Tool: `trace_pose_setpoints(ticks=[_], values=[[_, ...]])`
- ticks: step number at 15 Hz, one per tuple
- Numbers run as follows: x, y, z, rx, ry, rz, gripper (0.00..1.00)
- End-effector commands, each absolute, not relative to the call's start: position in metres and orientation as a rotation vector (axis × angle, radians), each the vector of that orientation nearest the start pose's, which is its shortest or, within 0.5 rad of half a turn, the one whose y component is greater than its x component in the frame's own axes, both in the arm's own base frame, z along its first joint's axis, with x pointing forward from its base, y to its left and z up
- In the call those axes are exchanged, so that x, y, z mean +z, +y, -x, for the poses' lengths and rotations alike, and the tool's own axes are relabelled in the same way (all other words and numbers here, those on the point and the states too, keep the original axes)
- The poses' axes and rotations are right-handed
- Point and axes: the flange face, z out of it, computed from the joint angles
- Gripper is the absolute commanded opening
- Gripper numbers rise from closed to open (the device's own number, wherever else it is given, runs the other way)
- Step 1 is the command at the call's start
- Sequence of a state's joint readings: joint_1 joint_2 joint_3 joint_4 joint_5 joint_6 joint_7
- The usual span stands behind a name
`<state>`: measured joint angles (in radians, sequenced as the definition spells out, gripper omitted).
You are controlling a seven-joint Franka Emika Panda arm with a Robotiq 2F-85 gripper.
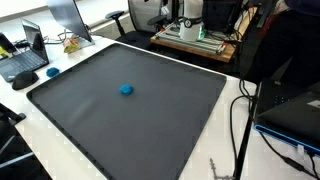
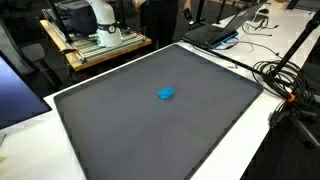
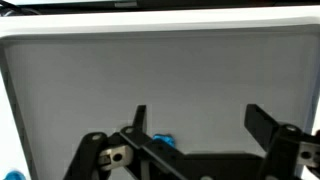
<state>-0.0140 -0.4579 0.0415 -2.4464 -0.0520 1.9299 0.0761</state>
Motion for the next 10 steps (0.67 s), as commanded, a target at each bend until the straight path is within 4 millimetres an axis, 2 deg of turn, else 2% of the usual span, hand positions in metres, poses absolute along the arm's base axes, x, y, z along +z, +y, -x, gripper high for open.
trace_pose_setpoints(ticks=[1,7,9,10], values=[[0.461,0.008,-0.4,0.091,0.054,3.209,1.0],[0.461,0.008,-0.4,0.091,0.054,3.209,1.0],[0.462,0.028,-0.401,0.077,-0.066,3.171,1.0],[0.463,0.048,-0.398,0.062,-0.195,3.123,1.0]])
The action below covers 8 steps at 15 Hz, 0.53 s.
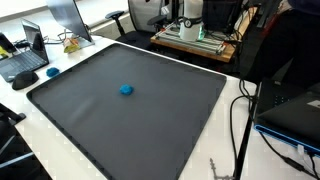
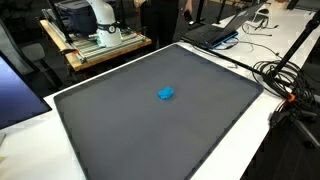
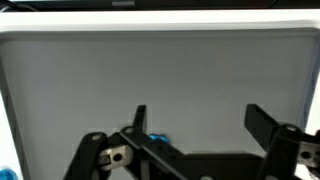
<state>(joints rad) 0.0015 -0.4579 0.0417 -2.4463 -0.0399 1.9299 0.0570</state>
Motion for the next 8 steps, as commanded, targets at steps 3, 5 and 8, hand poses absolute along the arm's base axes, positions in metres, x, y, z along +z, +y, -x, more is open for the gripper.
trace_pose_setpoints(ticks=[3,5,8], values=[[0.465,0.096,-0.389,0.065,-0.429,3.049,1.0],[0.468,0.131,-0.379,0.055,-0.585,2.991,1.0],[0.473,0.175,-0.36,0.049,-0.809,2.891,1.0]])
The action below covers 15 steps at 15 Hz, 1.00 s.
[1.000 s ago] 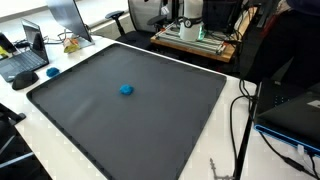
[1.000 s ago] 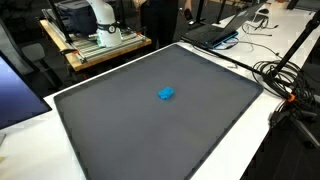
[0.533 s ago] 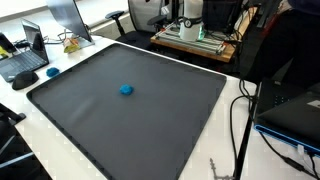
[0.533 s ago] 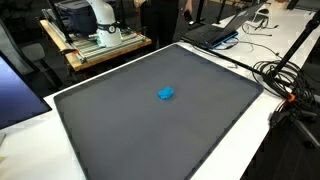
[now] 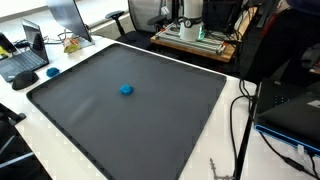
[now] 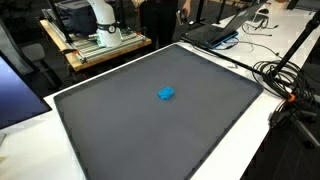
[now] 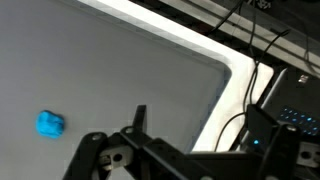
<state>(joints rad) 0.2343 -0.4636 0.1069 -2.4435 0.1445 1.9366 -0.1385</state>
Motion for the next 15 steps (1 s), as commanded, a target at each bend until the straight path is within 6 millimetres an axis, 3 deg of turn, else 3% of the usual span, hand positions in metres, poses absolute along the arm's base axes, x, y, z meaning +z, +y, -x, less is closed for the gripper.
trace_pose_setpoints(ticks=[1,7,14,15], values=[[0.475,0.187,-0.353,0.046,-0.885,2.854,1.0],[0.484,0.232,-0.322,0.044,-1.272,2.592,1.0],[0.49,0.23,-0.319,0.075,-1.428,2.434,1.0],[0.491,0.228,-0.32,0.08,-1.438,2.422,0.96]])
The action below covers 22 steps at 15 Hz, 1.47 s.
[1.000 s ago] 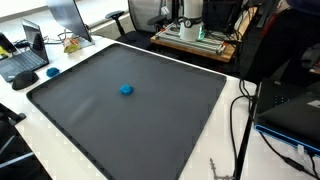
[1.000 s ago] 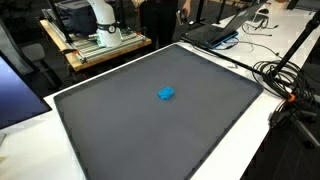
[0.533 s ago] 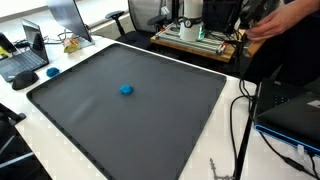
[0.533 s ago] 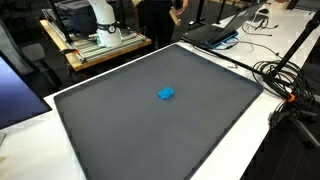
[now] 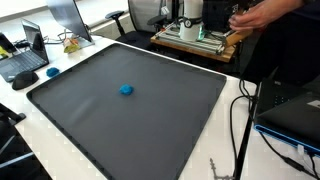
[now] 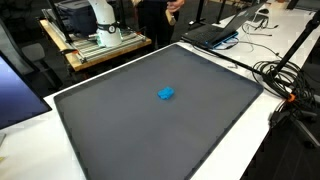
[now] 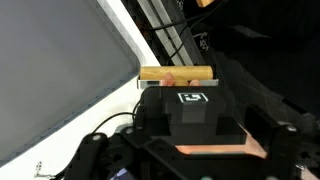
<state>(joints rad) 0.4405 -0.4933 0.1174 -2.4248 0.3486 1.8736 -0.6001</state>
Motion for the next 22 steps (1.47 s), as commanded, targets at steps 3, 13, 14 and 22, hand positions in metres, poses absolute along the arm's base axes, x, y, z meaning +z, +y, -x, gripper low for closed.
trace_pose_setpoints(ticks=[3,13,14,22], values=[[0.492,0.224,-0.323,0.091,-1.452,2.407,0.82],[0.491,0.215,-0.327,0.114,-1.458,2.397,0.65],[0.491,0.214,-0.327,0.113,-1.459,2.395,0.55],[0.49,0.21,-0.329,0.093,-1.445,2.406,0.22]])
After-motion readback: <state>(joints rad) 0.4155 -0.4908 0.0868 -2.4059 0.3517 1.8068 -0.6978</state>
